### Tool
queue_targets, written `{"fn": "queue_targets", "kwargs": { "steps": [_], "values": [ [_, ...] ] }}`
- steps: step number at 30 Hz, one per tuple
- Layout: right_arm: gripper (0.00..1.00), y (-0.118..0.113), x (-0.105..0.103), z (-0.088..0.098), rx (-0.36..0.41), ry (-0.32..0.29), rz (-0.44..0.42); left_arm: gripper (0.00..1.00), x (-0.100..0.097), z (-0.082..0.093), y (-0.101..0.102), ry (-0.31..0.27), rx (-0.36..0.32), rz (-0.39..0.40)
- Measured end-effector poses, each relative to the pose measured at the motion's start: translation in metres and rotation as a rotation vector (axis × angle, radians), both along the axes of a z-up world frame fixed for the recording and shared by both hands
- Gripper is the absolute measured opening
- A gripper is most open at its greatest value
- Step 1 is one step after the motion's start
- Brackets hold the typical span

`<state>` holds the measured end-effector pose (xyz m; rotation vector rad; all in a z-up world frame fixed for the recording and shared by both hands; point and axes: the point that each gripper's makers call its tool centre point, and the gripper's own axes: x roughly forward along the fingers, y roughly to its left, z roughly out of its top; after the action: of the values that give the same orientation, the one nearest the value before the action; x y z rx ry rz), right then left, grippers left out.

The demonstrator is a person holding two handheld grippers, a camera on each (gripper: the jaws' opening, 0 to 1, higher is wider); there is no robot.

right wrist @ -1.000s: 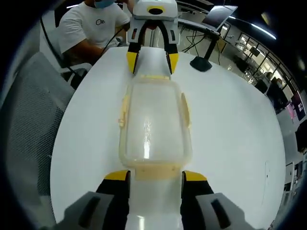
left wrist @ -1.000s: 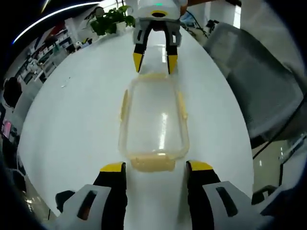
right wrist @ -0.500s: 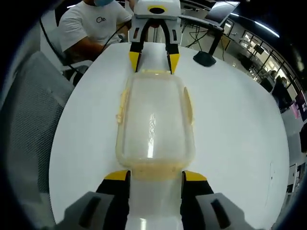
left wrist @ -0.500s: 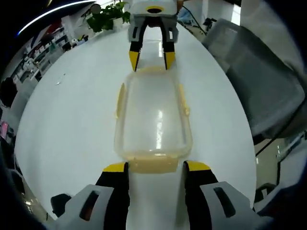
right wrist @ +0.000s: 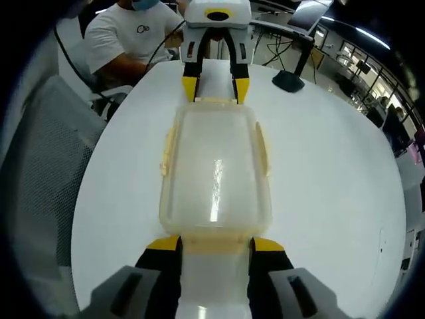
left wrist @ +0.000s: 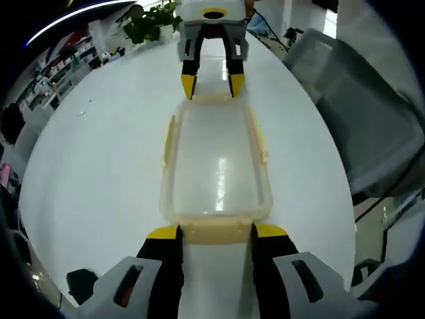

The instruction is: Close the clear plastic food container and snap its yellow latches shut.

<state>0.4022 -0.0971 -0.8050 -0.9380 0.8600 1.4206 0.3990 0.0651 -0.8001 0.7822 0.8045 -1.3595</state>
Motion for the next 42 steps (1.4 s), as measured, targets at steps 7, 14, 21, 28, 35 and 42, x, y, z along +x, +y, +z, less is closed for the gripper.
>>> {"fn": "queue_targets", "kwargs": {
  "steps": [7,14,21,28,35,42],
  "values": [
    [0.36,-0.001,0.0,0.0,-0.021,-0.001,-0.01,0.37,0.0,0.0,0.0,-0.006,0.001,-0.002],
    [0.36,-0.002,-0.009,0.004,-0.008,0.0,-0.002,0.37,-0.008,0.001,-0.001,-0.014,0.006,-0.01],
    [0.35,-0.006,-0.014,0.023,0.037,-0.009,0.011,0.37,-0.016,0.021,-0.004,-0.029,-0.014,0.007],
    [0.36,-0.011,-0.018,0.043,0.04,-0.029,0.029,0.37,-0.021,0.04,-0.011,-0.032,-0.006,0.024],
    [0.36,-0.02,-0.019,0.06,0.039,-0.059,0.021,0.37,-0.023,0.062,-0.021,-0.046,-0.006,0.034],
    [0.36,-0.04,-0.026,0.075,0.052,-0.061,0.008,0.37,-0.027,0.076,-0.038,-0.057,0.001,0.019]
  ]
}}
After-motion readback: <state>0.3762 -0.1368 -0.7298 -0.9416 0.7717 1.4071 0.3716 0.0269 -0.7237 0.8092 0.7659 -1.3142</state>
